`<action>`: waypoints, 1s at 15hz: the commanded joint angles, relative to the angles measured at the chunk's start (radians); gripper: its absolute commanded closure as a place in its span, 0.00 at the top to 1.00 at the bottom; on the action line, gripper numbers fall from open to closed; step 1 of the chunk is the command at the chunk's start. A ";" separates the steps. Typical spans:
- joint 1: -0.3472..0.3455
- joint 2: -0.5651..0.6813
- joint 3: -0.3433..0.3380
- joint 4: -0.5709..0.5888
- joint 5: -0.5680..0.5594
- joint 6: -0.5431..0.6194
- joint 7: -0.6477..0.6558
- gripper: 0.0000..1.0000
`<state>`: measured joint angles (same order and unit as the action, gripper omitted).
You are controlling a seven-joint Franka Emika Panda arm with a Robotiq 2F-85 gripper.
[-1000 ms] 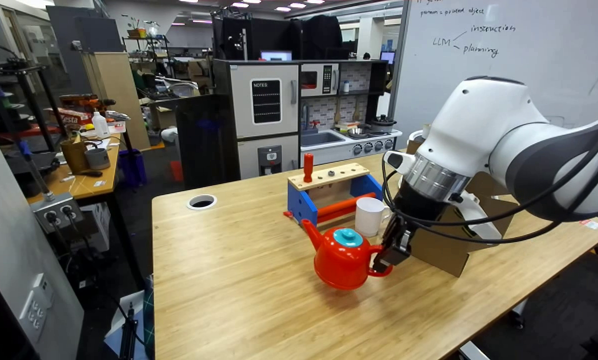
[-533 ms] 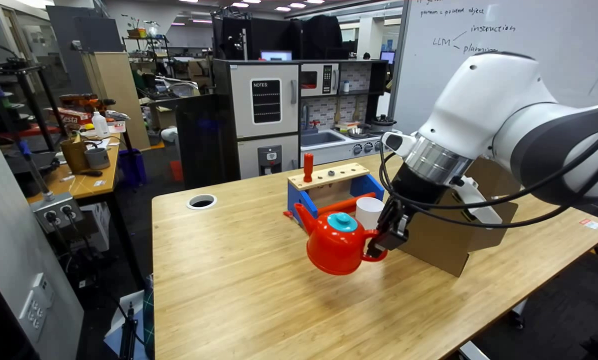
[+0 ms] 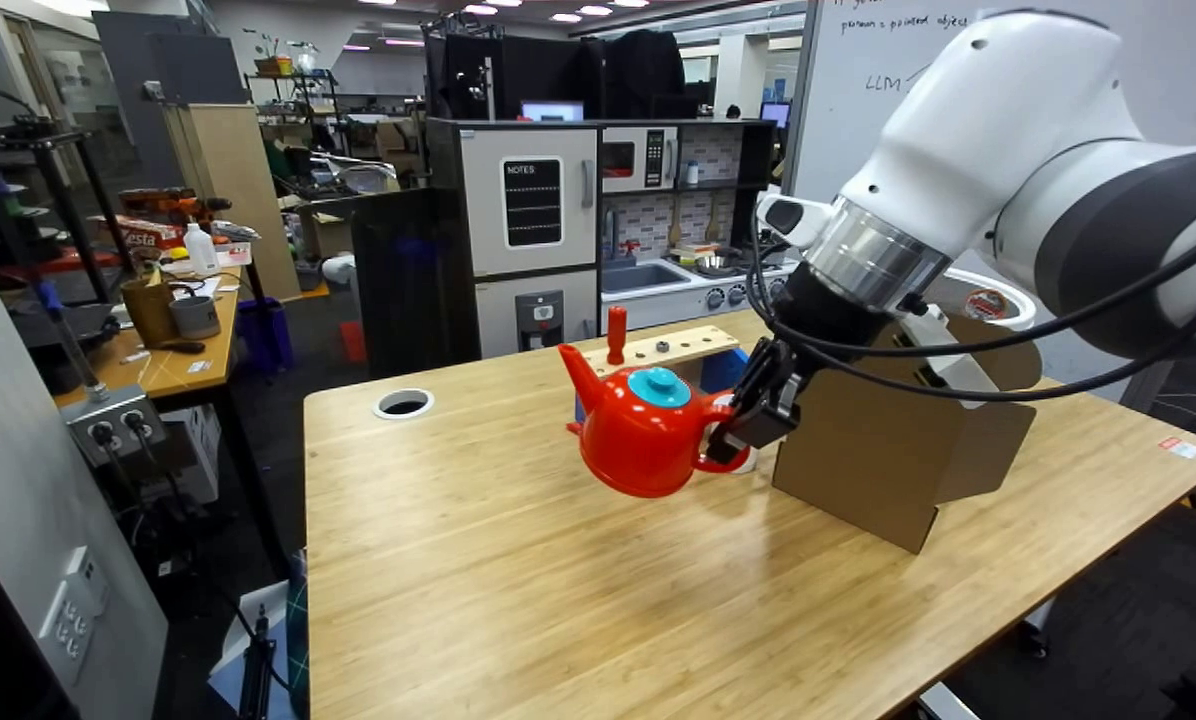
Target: Put the kettle on the top shelf of the stand
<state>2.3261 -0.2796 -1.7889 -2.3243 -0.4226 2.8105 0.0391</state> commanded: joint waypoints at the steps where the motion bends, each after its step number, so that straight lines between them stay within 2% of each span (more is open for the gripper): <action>1: -0.093 0.047 0.121 0.023 0.017 -0.032 -0.013 0.04; 5: -0.205 0.057 0.235 0.055 -0.003 -0.045 -0.004 0.04; 10: -0.412 0.054 0.388 0.097 -0.045 -0.096 0.010 0.04; 11: -0.509 0.109 0.469 0.090 0.073 -0.087 -0.080 0.04; 13: -0.651 0.107 0.590 0.097 0.104 -0.111 -0.114 0.04; 14: -0.662 0.040 0.592 0.106 -0.039 -0.148 -0.020 0.04; 15: -0.728 0.035 0.642 0.108 -0.078 -0.167 -0.001 0.04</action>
<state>1.7374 -0.2328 -1.2624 -2.2301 -0.3896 2.7101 -0.0329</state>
